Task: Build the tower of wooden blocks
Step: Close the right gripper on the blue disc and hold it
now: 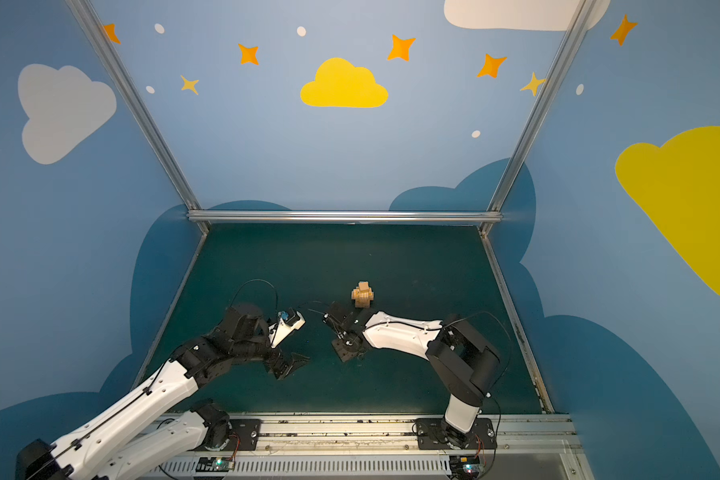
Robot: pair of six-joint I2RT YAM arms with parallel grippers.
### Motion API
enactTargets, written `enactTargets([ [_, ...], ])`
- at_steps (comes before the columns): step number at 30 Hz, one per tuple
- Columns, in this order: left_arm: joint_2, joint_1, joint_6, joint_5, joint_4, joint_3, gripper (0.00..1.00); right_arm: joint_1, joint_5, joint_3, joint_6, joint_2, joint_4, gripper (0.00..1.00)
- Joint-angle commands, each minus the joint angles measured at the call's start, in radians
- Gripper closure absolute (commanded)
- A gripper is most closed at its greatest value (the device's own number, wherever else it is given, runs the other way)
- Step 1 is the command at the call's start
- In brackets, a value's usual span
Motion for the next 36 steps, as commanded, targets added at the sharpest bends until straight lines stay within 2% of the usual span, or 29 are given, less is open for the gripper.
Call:
enactTargets([
  [1,-0.013,-0.003,0.013,-0.005,-0.008,0.009,0.0,0.003,0.004,0.012,0.002,0.013,-0.031,0.81],
  [17,-0.011,-0.003,0.016,-0.015,-0.006,0.009,0.0,0.004,0.012,0.016,0.003,-0.009,-0.043,0.79],
  [24,-0.012,-0.003,0.018,-0.018,-0.007,0.009,0.0,0.005,0.036,0.013,0.011,-0.021,-0.049,0.67],
  [36,-0.01,-0.003,0.015,-0.017,-0.005,0.008,0.0,0.005,0.001,0.0,0.015,-0.008,-0.032,0.66],
])
